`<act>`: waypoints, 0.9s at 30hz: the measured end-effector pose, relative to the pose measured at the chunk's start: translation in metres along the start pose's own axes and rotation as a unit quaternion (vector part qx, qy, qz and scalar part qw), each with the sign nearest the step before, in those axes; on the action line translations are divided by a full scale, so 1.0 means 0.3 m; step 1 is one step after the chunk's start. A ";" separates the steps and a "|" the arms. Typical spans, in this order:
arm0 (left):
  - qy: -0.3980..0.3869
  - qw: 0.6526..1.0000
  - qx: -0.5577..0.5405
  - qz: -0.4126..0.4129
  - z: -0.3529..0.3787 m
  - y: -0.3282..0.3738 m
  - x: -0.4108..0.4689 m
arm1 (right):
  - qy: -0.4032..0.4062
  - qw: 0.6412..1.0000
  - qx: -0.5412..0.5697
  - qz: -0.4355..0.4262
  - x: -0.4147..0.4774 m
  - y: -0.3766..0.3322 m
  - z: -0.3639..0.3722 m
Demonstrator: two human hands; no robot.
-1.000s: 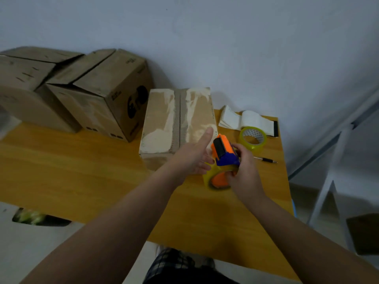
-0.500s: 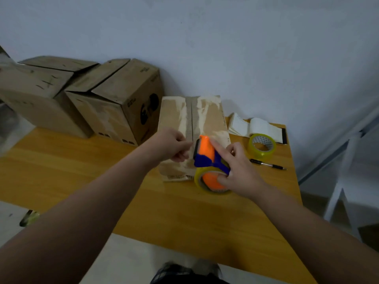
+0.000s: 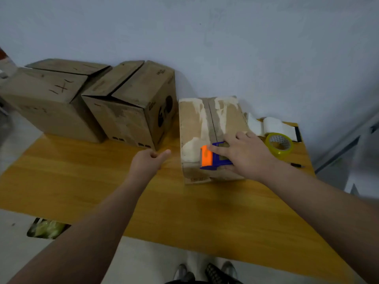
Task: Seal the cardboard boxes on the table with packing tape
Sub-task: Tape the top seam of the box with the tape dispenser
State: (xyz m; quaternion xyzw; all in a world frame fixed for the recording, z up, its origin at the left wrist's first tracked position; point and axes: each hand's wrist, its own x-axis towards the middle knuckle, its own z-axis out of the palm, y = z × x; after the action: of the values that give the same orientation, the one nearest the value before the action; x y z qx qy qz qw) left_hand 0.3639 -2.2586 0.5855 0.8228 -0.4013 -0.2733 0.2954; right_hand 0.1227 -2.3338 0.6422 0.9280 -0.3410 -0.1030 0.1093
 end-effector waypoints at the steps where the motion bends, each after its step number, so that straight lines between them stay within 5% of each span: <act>1: 0.006 1.000 0.012 -0.003 0.011 -0.019 0.008 | 0.000 1.000 -0.019 0.000 0.015 -0.020 -0.006; 17: -0.012 1.000 0.020 -0.001 0.118 -0.131 0.101 | -0.077 0.995 -0.051 0.046 0.116 -0.103 -0.001; 27: -0.118 0.989 -0.053 -0.067 0.224 -0.127 0.141 | -0.085 0.994 -0.018 0.066 0.122 -0.098 0.025</act>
State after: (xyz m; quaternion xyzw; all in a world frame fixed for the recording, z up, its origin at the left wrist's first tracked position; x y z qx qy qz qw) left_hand 0.3591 -2.2920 0.5041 0.7926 -0.3625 -0.4088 0.2706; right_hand 0.1660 -2.3370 0.6229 0.8892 -0.4078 -0.1801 0.1029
